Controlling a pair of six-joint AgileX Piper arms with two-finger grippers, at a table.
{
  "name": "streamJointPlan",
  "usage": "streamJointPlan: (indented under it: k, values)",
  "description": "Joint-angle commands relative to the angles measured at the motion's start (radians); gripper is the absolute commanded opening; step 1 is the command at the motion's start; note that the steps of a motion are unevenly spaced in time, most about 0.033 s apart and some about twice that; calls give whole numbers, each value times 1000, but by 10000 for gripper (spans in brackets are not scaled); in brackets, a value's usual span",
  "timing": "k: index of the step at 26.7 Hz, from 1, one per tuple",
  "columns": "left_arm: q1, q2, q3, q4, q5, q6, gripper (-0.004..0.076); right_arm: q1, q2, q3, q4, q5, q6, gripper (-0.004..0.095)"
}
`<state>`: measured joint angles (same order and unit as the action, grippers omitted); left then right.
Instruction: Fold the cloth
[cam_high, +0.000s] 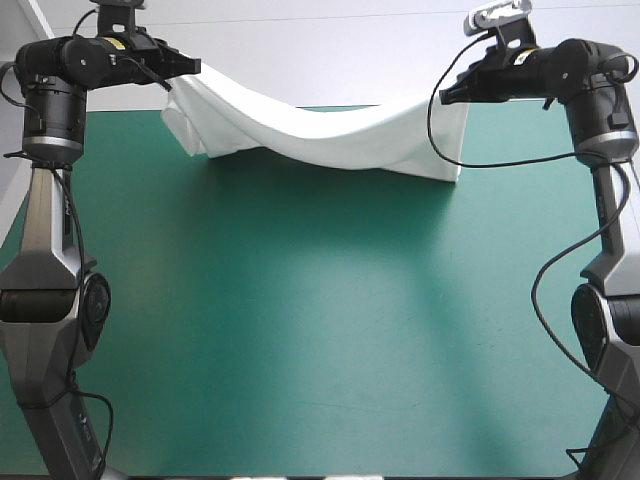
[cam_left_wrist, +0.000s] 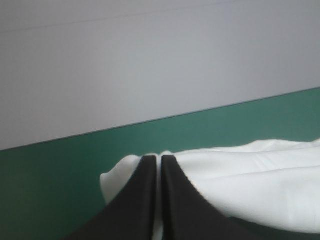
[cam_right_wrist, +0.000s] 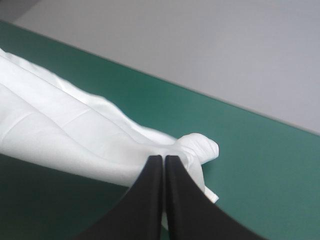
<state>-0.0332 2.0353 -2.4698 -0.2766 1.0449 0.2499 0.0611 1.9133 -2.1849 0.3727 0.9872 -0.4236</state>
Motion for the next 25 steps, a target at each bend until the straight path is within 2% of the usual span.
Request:
streamJointPlan:
  k: [1,3,6,8,13,16,21,25]
  values:
    - [-5,-69,81,-92,-19,63,19,-38,-107,125,41,-68,-26,-15]
    - [-25,-122,235,-67,9,118,19,-81,-188,318,88,-90,-84,-15]
    - [-32,-262,543,-60,-63,172,19,-139,-342,627,181,-141,-168,-16]
    - [-30,-313,659,-33,-75,178,19,-139,-401,738,186,-145,-189,-16]
    - [-30,-449,938,64,-147,173,19,-135,-508,946,256,-158,-248,-15]
    - [-30,-518,1058,81,-155,168,19,-135,-553,1038,241,-174,-230,-15]
    - [-30,-618,1240,92,-149,146,19,-135,-610,1177,243,-134,-230,-15]
    - [-30,-726,1381,124,-140,101,19,-135,-685,1302,184,-109,-185,-15]
